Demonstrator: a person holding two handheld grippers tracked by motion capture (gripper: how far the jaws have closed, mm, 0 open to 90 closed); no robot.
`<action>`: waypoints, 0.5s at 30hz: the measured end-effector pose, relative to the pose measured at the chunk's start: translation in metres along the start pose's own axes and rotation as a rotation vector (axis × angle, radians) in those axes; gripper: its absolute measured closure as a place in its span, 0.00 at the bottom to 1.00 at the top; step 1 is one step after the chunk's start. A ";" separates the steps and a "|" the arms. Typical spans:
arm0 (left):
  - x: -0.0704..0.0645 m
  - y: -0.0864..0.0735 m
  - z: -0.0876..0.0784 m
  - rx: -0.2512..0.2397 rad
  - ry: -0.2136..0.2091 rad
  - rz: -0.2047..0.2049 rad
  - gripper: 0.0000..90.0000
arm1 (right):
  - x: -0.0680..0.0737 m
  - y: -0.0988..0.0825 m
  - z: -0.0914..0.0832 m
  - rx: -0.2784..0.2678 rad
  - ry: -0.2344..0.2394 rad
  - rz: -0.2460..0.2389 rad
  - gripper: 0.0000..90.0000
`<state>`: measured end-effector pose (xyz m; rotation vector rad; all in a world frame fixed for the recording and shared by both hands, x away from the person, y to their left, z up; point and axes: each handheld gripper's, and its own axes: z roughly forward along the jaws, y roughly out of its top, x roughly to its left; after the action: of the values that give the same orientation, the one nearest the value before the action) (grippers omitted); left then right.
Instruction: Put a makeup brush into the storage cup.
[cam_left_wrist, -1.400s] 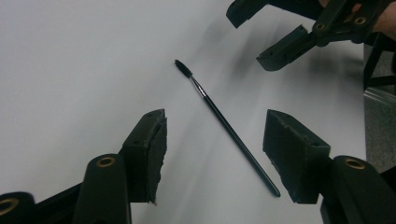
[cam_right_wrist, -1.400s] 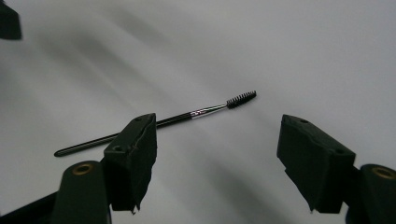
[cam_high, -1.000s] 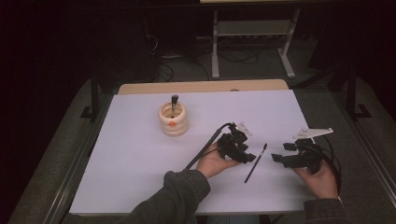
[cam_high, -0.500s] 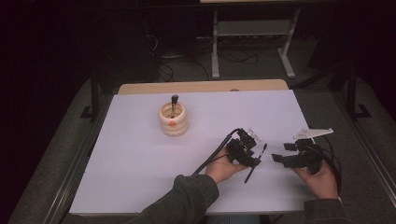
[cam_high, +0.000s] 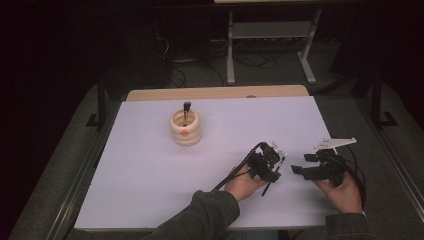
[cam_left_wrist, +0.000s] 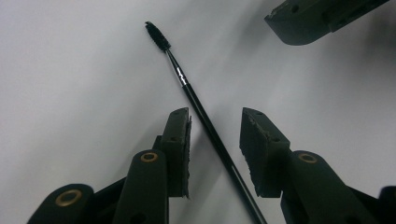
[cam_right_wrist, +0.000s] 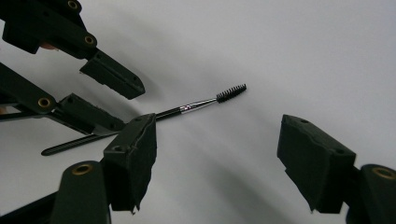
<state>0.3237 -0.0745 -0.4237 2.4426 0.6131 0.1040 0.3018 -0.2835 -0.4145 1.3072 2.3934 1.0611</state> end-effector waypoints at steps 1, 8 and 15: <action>0.000 0.000 0.001 0.008 0.001 0.005 0.72 | 0.000 0.000 0.000 0.001 0.003 0.000 0.31; -0.001 0.000 0.009 0.043 0.001 0.000 0.74 | 0.001 0.000 0.001 0.000 0.001 -0.002 0.31; 0.001 0.002 0.012 0.074 0.024 0.020 0.87 | 0.001 0.000 0.002 0.002 0.003 -0.005 0.31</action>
<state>0.3275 -0.0820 -0.4319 2.5223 0.6137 0.1210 0.3019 -0.2821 -0.4158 1.3006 2.3993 1.0596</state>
